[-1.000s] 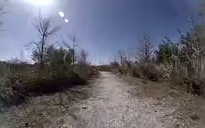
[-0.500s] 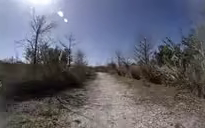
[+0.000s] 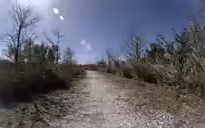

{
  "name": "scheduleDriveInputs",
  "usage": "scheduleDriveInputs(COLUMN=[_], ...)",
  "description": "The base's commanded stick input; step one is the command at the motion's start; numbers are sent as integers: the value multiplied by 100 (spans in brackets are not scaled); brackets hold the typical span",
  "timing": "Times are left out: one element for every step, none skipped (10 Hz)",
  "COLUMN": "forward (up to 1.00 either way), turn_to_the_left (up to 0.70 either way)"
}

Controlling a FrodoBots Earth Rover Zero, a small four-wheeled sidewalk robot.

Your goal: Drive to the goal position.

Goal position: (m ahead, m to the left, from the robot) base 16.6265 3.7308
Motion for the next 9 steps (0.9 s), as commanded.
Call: scheduleDriveInputs(forward=[70, 70, 70, 70, 70, 70, 70, 70, 70], turn_to_the_left=[0, 0, 0, 0, 0, 7, 15, 23, 31])
